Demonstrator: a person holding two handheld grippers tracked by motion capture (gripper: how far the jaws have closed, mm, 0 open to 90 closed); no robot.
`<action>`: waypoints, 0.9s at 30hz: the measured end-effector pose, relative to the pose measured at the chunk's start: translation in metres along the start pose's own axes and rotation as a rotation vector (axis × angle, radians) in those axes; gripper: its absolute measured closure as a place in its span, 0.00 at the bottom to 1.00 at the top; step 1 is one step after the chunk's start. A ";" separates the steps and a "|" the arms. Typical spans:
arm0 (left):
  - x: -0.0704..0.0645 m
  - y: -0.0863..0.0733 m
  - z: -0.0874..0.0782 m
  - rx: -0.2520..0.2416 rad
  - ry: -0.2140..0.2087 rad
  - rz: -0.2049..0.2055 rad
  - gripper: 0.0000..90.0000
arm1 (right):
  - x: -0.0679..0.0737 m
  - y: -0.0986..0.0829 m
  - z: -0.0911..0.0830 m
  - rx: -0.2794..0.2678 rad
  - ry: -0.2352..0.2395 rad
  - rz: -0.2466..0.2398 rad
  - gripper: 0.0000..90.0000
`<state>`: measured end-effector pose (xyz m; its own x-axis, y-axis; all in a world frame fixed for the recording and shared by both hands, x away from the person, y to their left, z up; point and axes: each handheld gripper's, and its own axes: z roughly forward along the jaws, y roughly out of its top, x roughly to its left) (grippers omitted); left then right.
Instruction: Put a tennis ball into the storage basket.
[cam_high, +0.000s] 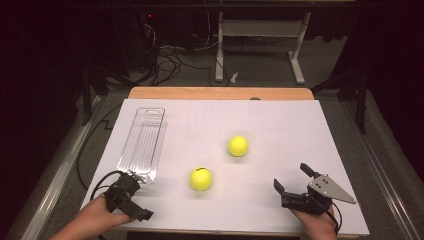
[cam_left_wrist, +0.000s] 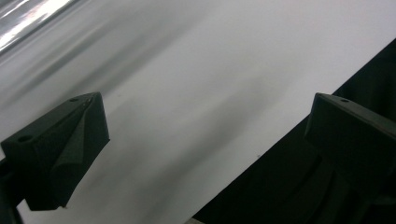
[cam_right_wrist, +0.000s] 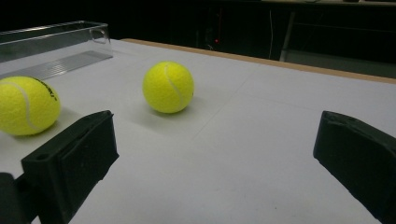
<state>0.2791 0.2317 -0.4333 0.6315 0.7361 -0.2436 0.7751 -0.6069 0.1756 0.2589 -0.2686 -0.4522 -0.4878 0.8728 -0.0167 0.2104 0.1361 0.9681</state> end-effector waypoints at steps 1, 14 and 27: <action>-0.001 0.001 0.000 -0.003 -0.006 0.003 0.01 | 0.000 0.000 0.000 0.000 0.000 0.000 0.00; -0.019 0.017 0.007 -0.017 -0.048 0.054 0.01 | 0.000 0.000 0.000 0.000 0.000 -0.002 0.00; -0.035 0.031 0.009 -0.055 -0.044 0.100 0.01 | 0.000 0.000 0.000 0.003 0.000 0.000 0.00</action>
<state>0.2809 0.1846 -0.4282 0.7055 0.6578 -0.2636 0.7087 -0.6586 0.2529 0.2588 -0.2682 -0.4524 -0.4880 0.8727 -0.0169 0.2124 0.1375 0.9675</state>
